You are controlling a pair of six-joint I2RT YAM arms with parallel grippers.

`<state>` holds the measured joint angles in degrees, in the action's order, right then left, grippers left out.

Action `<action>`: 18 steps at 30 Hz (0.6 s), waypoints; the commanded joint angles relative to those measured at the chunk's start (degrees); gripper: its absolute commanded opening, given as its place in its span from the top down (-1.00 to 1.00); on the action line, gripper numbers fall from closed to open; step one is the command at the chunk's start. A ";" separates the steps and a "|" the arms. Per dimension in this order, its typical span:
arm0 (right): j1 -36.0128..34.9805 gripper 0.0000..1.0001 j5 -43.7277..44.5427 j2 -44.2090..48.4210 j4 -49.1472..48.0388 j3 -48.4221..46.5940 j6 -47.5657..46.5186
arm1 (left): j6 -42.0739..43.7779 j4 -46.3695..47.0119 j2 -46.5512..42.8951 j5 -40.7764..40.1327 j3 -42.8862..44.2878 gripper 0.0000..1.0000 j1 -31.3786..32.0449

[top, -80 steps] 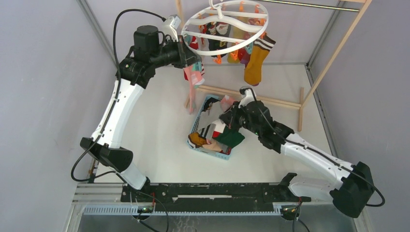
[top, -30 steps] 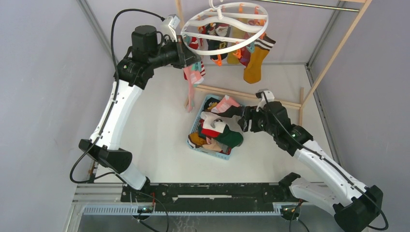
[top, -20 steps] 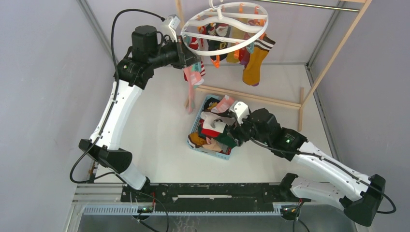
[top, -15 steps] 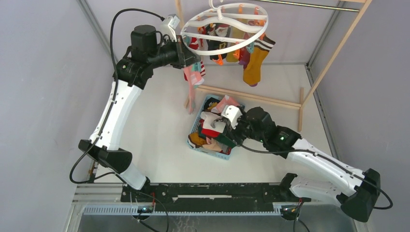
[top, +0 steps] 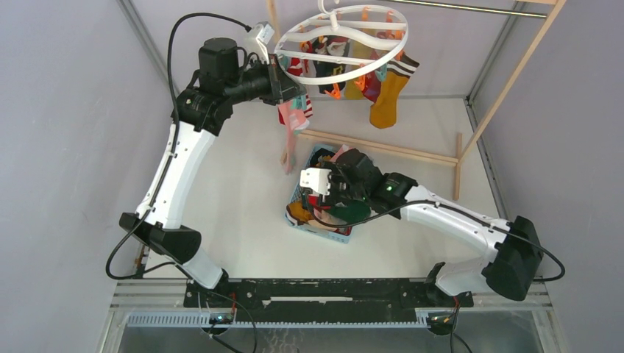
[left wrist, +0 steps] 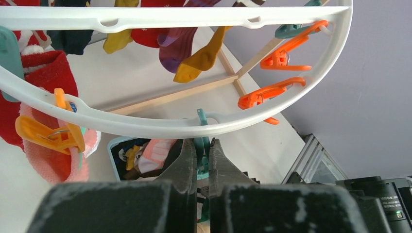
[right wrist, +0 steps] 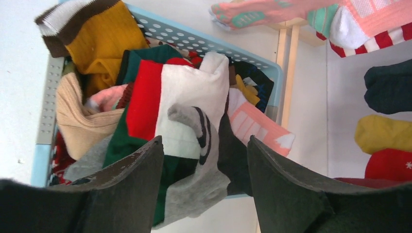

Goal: Clip the socks to the hanger
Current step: Pick up the sock from the bin.

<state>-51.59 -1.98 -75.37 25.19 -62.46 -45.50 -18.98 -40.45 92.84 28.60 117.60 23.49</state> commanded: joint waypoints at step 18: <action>-1.87 0.37 7.58 -12.87 7.43 -10.87 -11.13 | 2.19 -1.78 -1.61 1.18 3.50 0.95 0.03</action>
<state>-52.97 4.08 -87.59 31.97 -69.78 -55.40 -18.31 -40.88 92.84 28.71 117.60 23.49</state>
